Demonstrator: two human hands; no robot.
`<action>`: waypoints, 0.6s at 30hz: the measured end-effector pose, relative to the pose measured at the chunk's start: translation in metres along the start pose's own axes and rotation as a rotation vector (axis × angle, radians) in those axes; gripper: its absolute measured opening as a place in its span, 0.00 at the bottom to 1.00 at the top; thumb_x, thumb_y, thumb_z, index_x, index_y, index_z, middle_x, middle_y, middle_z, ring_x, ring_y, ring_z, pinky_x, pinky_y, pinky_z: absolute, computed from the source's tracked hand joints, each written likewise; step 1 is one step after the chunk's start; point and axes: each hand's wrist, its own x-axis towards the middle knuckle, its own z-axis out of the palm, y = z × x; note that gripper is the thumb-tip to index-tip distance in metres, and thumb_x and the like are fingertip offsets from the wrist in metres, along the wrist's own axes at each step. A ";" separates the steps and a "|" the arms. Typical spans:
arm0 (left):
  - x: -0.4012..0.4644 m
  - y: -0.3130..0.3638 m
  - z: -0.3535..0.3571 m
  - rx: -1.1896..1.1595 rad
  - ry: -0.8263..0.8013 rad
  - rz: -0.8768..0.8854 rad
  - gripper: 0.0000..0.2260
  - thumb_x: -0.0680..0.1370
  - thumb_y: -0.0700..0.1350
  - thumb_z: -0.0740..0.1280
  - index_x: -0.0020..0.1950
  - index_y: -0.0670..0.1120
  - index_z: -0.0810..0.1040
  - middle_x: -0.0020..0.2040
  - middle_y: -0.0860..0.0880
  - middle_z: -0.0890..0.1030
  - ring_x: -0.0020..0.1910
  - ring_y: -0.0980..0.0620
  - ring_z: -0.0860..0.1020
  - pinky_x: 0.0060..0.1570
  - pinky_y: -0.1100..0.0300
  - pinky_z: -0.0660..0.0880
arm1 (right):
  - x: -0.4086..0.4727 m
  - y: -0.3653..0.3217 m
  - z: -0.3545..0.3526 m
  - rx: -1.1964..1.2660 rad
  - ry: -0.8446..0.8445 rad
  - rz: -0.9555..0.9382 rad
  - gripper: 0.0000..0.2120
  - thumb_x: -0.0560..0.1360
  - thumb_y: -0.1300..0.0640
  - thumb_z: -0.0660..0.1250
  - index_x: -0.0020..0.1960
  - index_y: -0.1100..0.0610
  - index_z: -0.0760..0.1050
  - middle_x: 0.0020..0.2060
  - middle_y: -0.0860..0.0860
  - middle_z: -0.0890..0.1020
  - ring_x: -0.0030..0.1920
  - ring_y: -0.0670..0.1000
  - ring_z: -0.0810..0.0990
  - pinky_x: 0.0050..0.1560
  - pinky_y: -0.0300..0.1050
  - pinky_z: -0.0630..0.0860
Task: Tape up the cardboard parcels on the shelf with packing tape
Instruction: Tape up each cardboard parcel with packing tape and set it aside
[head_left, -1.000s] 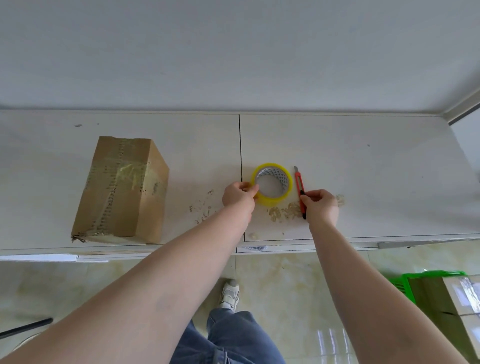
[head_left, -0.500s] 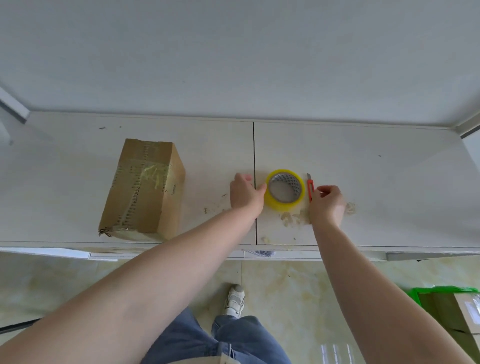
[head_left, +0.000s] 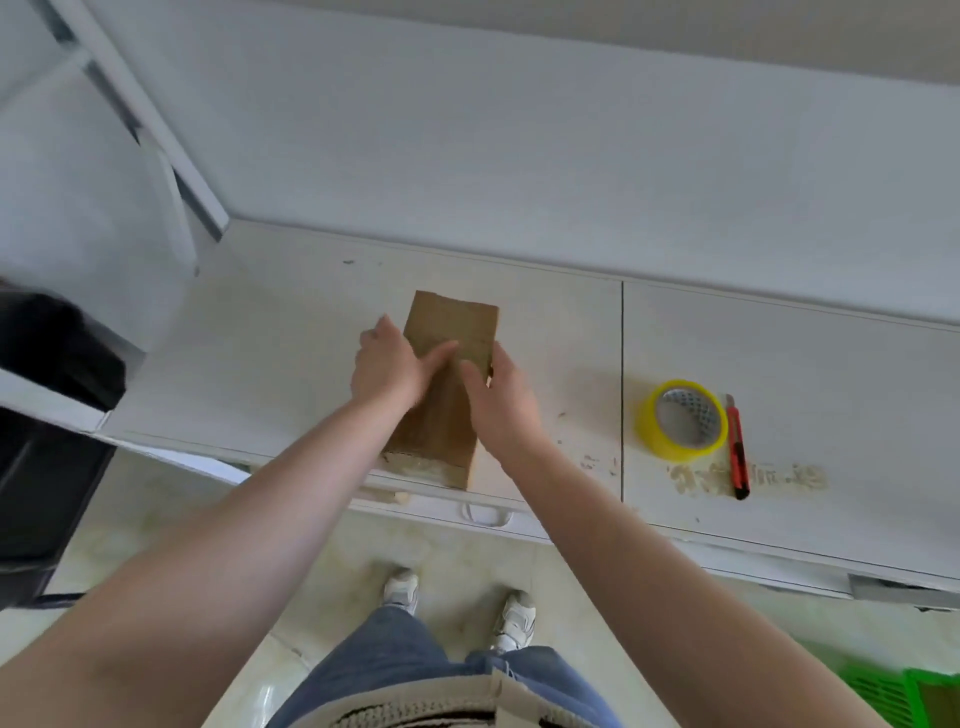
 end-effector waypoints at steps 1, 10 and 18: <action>0.003 -0.007 0.001 -0.056 -0.096 0.012 0.36 0.74 0.66 0.67 0.72 0.42 0.66 0.65 0.41 0.75 0.64 0.40 0.74 0.60 0.46 0.73 | -0.001 -0.001 0.011 0.041 0.014 0.017 0.19 0.82 0.53 0.57 0.72 0.53 0.64 0.61 0.50 0.77 0.60 0.53 0.77 0.58 0.48 0.74; 0.004 -0.013 0.007 -0.096 -0.094 0.075 0.27 0.79 0.65 0.60 0.61 0.42 0.66 0.57 0.43 0.79 0.56 0.40 0.78 0.45 0.53 0.69 | 0.022 0.001 0.037 0.135 0.182 0.210 0.19 0.84 0.54 0.51 0.73 0.55 0.66 0.65 0.52 0.77 0.63 0.54 0.76 0.65 0.51 0.71; 0.013 -0.014 0.007 -0.085 -0.059 0.004 0.28 0.79 0.65 0.60 0.63 0.43 0.66 0.59 0.43 0.78 0.57 0.39 0.78 0.47 0.51 0.70 | 0.022 0.003 0.038 0.174 0.160 0.188 0.18 0.83 0.56 0.52 0.70 0.53 0.72 0.60 0.49 0.80 0.60 0.51 0.78 0.66 0.51 0.73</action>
